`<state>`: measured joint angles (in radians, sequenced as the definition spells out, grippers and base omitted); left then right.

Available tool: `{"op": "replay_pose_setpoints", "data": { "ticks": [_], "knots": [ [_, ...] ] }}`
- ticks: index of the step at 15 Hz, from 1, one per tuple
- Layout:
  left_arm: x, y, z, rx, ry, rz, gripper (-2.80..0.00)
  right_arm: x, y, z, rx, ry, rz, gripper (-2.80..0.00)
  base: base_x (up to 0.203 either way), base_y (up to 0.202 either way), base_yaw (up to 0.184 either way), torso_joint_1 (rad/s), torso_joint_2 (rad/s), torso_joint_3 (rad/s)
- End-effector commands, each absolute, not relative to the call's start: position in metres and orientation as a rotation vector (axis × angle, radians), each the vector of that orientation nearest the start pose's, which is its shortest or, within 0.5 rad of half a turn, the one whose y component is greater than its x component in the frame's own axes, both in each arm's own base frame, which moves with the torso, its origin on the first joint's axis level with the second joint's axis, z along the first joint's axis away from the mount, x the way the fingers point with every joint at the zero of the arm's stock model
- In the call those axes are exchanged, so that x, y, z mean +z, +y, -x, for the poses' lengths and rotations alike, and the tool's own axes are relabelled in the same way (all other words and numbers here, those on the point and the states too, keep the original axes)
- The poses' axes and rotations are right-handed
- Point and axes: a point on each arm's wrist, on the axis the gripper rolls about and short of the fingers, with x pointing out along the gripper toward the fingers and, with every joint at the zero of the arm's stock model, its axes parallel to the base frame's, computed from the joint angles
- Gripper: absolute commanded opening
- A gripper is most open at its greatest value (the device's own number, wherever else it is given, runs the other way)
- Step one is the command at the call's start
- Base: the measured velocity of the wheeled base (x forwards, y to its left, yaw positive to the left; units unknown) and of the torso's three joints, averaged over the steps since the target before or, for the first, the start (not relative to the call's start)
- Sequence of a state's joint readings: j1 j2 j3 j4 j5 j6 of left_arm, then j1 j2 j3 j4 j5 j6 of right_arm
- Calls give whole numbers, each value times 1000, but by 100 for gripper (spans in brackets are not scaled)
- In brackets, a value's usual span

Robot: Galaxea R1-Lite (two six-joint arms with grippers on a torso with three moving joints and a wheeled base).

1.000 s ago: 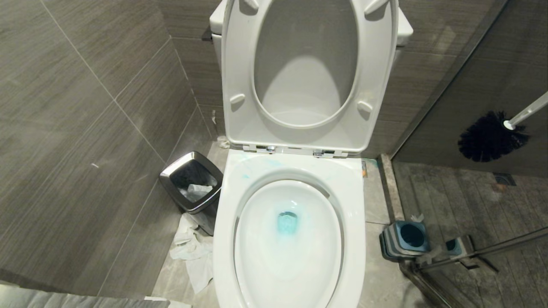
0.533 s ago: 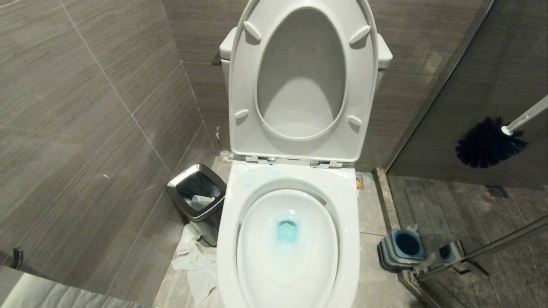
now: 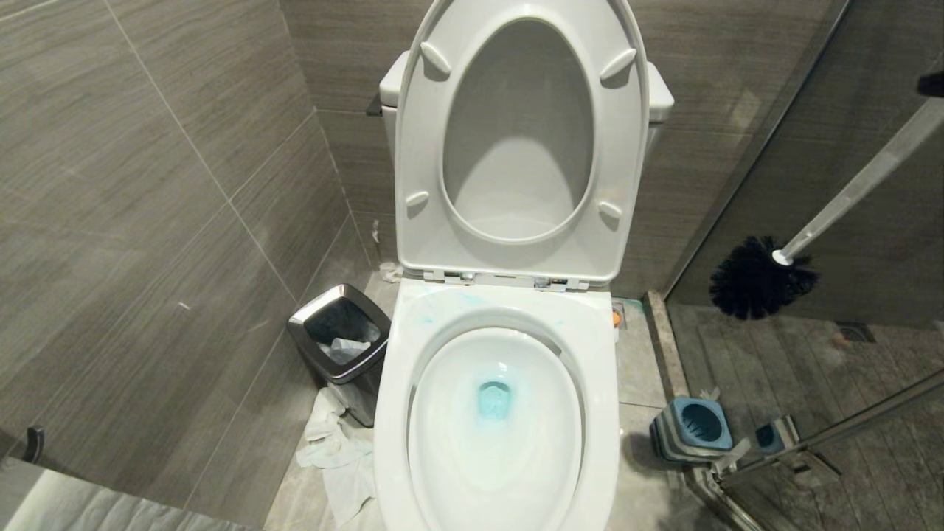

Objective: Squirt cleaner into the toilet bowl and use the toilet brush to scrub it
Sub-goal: Scrub the toilet bowl

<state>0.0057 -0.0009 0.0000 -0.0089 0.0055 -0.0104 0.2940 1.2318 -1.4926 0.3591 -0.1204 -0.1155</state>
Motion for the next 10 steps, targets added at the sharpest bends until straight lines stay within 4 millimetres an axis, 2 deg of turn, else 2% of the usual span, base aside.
{"op": "replay_pose_setpoints", "data": {
  "ticks": [1,7,10],
  "knots": [
    [75,0,22,13,-5,11,-280,381,67,-149,213,128,165,-280,0,0,0,0,0,0],
    [75,0,22,14,-7,11,-280,345,146,-183,251,250,170,-280,0,0,0,0,0,0],
    [75,0,22,12,-6,11,-280,332,177,-201,274,256,169,-280,0,0,0,0,0,0]
  ]
}}
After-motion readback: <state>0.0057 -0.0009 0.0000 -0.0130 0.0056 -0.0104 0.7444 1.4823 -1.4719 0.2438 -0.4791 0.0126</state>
